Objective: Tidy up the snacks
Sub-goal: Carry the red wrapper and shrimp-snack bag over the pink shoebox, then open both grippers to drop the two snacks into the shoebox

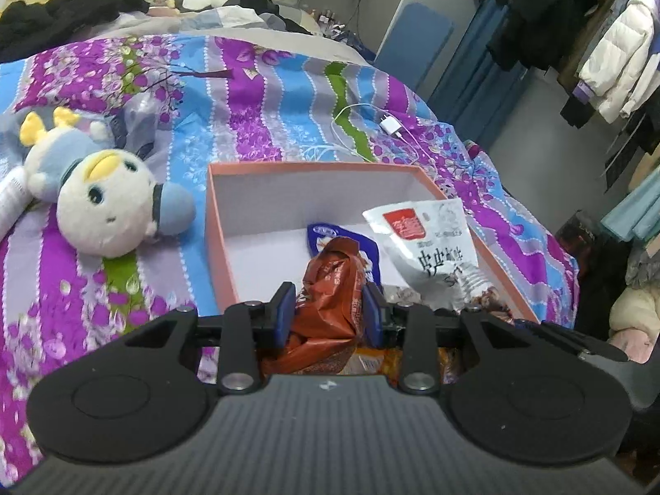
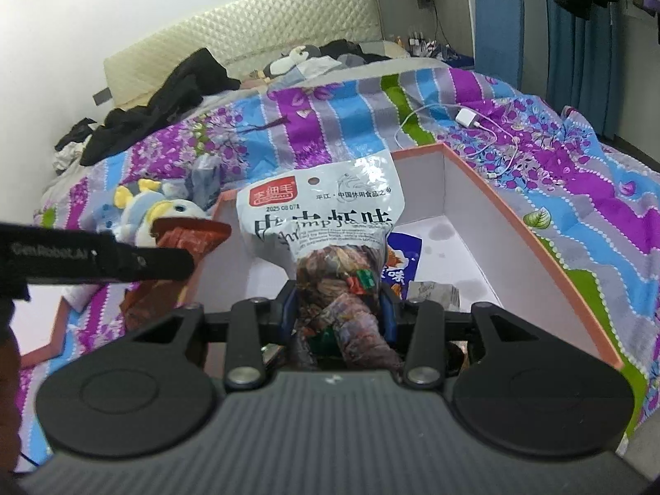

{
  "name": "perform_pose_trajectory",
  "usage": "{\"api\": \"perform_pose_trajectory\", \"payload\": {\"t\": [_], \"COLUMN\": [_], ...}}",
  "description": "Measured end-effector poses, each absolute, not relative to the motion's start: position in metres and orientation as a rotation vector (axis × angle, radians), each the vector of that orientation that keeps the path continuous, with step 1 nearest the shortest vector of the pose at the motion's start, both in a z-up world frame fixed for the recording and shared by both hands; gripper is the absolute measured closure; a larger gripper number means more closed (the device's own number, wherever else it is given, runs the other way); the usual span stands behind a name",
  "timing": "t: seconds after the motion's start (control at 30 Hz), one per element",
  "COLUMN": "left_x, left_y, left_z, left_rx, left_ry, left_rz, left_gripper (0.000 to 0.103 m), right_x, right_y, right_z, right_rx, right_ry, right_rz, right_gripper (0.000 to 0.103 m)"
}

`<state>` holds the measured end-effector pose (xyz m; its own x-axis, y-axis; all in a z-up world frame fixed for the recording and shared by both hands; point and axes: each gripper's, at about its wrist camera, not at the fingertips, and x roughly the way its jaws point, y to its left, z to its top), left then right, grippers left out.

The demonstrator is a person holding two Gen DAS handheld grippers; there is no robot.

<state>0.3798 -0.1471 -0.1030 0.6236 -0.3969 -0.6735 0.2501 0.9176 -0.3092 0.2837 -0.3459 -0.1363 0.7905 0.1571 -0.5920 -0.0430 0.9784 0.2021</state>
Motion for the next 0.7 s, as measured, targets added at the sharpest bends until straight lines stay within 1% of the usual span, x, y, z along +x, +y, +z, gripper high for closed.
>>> {"api": "perform_pose_trajectory", "payload": {"t": [0.17,0.43,0.47,0.5,0.53,0.57,0.7], "left_x": [0.411,0.427,0.427,0.425,0.423,0.421,0.408], "left_y": [-0.151,-0.154,-0.155,-0.155,-0.154,-0.154,-0.15], "left_z": [-0.122,-0.14,-0.139,-0.138,-0.137,-0.135,-0.121], "left_rx": [-0.201,-0.18,-0.173,-0.17,-0.175,-0.175,-0.158], "left_ry": [0.861,0.877,0.876,0.872,0.867,0.86,0.835], "left_rz": [-0.378,-0.391,-0.392,-0.396,-0.399,-0.403,-0.395], "left_gripper": [0.062,0.062,0.061,0.055,0.051,0.05,0.05], "right_x": [0.309,0.326,0.326,0.326,0.325,0.324,0.316], "right_y": [-0.348,-0.348,-0.348,-0.348,-0.348,-0.348,-0.347], "right_z": [-0.155,-0.178,-0.178,-0.177,-0.176,-0.175,-0.164], "right_rx": [0.181,0.182,0.184,0.186,0.183,0.179,0.18], "right_ry": [0.697,0.768,0.771,0.768,0.765,0.758,0.738], "right_rz": [0.101,0.069,0.061,0.06,0.057,0.056,0.057], "right_gripper": [0.06,0.057,0.056,0.048,0.044,0.041,0.041]}}
